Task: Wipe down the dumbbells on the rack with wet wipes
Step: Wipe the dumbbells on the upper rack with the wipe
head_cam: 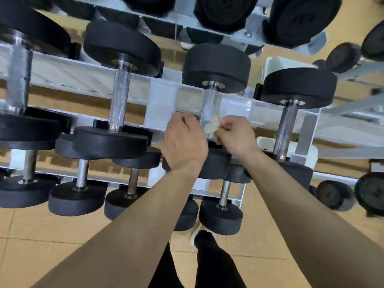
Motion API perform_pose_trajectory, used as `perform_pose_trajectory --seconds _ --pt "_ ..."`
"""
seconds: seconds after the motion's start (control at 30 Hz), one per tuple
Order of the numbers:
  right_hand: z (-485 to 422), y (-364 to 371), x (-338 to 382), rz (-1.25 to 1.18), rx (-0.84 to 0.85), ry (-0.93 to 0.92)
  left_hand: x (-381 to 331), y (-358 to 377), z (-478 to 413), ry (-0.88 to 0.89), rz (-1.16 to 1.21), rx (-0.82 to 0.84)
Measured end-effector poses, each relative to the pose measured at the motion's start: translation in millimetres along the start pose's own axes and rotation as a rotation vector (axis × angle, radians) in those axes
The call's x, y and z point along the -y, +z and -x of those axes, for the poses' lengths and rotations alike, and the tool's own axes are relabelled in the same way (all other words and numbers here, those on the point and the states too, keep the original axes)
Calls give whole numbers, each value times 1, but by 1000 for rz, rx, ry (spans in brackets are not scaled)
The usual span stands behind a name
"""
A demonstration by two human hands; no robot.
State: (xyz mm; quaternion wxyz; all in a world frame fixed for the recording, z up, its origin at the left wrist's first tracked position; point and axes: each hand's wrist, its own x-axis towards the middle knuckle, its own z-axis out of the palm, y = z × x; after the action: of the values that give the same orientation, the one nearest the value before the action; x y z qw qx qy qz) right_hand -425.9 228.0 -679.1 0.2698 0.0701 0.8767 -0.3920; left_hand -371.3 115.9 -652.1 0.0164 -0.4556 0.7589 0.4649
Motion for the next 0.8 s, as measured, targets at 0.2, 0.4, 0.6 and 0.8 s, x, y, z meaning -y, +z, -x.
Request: perform_pose_trajectory --seconds 0.2,0.4,0.6,0.8 --pt "-7 -3 29 43 -108 45 0 -1 -3 -3 -18 35" --pt "0 7 46 -76 -213 116 0 -12 -8 -195 187 127" --pt "50 -9 54 -47 -176 -48 5 -28 -13 56 294 470" --pt "65 24 50 -164 -325 12 21 -41 -33 137 355 422"
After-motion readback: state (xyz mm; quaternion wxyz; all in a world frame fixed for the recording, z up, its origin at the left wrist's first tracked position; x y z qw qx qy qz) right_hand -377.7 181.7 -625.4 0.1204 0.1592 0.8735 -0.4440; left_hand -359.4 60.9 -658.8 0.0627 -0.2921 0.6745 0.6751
